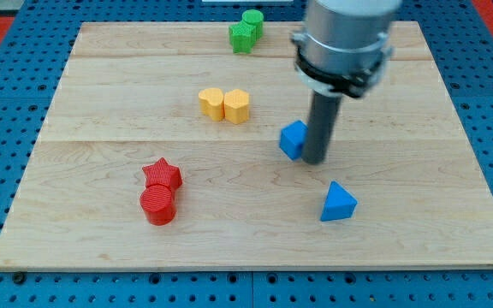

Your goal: Move the blue triangle slightly left side

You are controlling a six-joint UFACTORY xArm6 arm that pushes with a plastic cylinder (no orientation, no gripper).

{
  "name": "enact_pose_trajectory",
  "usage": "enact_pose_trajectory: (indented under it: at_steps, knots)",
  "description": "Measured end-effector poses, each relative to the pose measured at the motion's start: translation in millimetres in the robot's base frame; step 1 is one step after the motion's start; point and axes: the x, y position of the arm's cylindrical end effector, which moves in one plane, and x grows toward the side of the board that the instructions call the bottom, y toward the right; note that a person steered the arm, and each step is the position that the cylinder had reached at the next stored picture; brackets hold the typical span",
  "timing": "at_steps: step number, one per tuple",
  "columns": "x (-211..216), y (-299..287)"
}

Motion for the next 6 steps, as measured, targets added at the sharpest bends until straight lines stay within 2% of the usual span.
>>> enact_pose_trajectory:
  at_steps: [1,2,3,4,5,6]
  knots:
    - [-13,-33]
    - [4,55]
    - [78,96]
    - [74,16]
    - [70,49]
    - [119,64]
